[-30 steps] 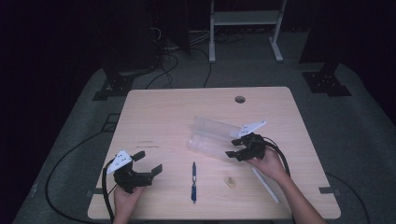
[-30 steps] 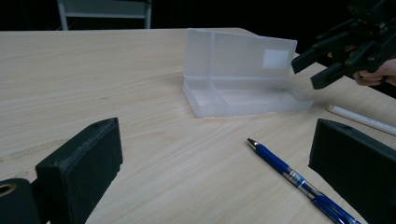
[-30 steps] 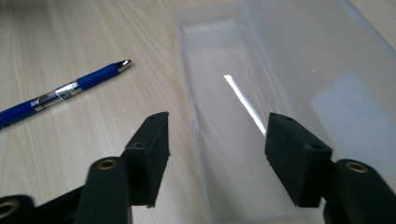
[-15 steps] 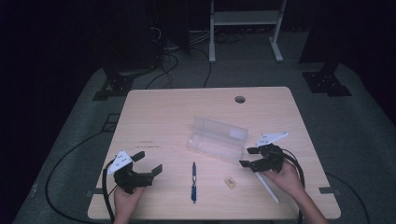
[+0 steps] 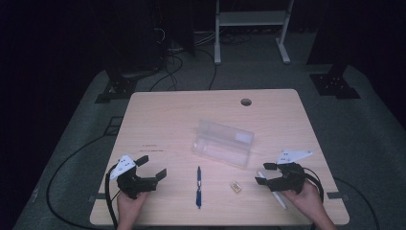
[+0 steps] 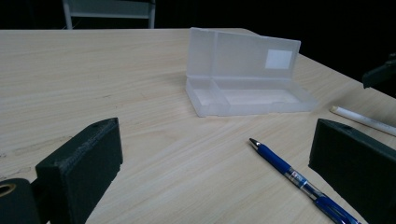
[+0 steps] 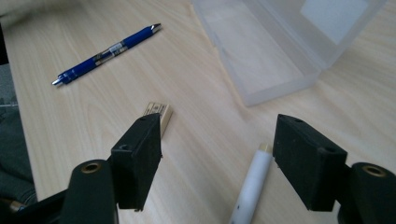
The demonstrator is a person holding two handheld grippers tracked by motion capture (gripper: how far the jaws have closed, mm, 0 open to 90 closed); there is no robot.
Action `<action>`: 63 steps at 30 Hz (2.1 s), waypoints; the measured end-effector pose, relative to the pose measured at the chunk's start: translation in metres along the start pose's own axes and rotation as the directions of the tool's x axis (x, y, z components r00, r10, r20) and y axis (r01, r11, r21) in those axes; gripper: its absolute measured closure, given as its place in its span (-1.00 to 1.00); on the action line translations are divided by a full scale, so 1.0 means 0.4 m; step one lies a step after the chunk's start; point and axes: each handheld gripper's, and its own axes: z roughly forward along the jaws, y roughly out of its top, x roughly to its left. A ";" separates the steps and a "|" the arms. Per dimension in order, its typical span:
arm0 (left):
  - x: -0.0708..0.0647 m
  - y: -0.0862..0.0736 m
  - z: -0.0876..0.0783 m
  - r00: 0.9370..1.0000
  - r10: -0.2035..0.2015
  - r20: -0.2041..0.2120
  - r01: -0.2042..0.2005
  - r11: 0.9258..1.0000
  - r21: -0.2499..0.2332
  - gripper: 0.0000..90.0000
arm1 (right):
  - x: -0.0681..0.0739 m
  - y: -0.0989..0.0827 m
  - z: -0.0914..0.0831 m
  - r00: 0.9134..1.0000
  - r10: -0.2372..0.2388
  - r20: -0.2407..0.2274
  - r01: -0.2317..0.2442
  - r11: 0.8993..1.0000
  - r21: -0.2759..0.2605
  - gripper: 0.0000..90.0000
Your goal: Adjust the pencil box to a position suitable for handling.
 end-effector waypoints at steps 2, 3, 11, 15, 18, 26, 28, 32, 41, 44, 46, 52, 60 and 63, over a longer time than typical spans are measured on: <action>0.001 0.001 0.002 1.000 0.005 0.002 -0.005 1.000 0.003 -0.96 | 0.001 -0.011 -0.003 1.000 0.002 0.005 -0.003 1.000 0.010 -0.27; 0.000 0.001 0.002 1.000 0.004 0.002 -0.004 1.000 0.002 -0.96 | 0.003 -0.018 -0.004 1.000 0.001 0.014 -0.002 1.000 0.018 -0.25; -0.002 0.005 -0.002 1.000 0.009 -0.004 -0.009 1.000 -0.008 -0.96 | 0.026 -0.054 0.000 0.999 0.001 0.038 -0.003 0.999 0.038 -0.09; 0.000 0.005 -0.004 1.000 0.004 -0.005 -0.004 1.000 -0.007 -0.96 | 0.034 -0.062 0.003 0.997 0.002 0.075 -0.007 0.998 0.065 0.02; 0.001 0.004 -0.003 1.000 0.005 -0.003 -0.005 1.000 -0.005 -0.96 | 0.029 -0.073 0.004 0.995 0.026 0.101 -0.034 0.996 0.078 0.11; -0.004 0.007 -0.004 1.000 0.014 0.005 -0.014 1.000 -0.015 -0.96 | 0.018 -0.105 0.005 0.988 0.079 0.132 -0.091 0.993 0.082 0.33; -0.004 0.007 -0.003 1.000 0.013 0.007 -0.013 1.000 -0.014 -0.96 | 0.018 -0.108 0.002 0.987 0.069 0.144 -0.081 0.993 0.082 0.38; -0.005 0.006 0.000 1.000 0.008 0.009 -0.008 1.000 -0.011 -0.96 | 0.015 -0.113 0.004 0.986 0.063 0.157 -0.079 0.992 0.100 0.48; -0.003 0.007 0.000 1.000 0.008 0.010 -0.007 1.000 -0.016 -0.96 | 0.013 -0.119 0.011 0.983 0.034 0.178 -0.060 0.988 0.140 0.72; -0.003 0.008 -0.001 1.000 0.010 0.009 -0.010 1.000 -0.018 -0.96 | 0.011 -0.119 0.010 0.984 0.044 0.173 -0.069 0.988 0.137 0.73; -0.002 0.008 -0.003 1.000 0.010 0.009 -0.010 1.000 -0.020 -0.96 | 0.007 -0.120 0.008 0.985 0.061 0.160 -0.083 0.987 0.135 0.74; 0.002 0.005 -0.006 1.000 0.002 0.004 -0.002 1.000 -0.019 -0.96 | -0.008 -0.116 0.000 0.991 0.104 0.089 -0.112 0.989 0.096 0.74; 0.006 0.004 -0.008 1.000 -0.008 -0.004 0.007 1.000 -0.026 -0.96 | 0.005 -0.049 0.006 0.998 0.028 0.054 -0.032 0.997 0.075 0.74; 0.005 0.004 -0.009 1.000 -0.003 -0.005 0.003 1.000 -0.029 -0.96 | 0.001 -0.020 0.012 0.999 -0.005 0.049 0.001 0.997 0.077 0.74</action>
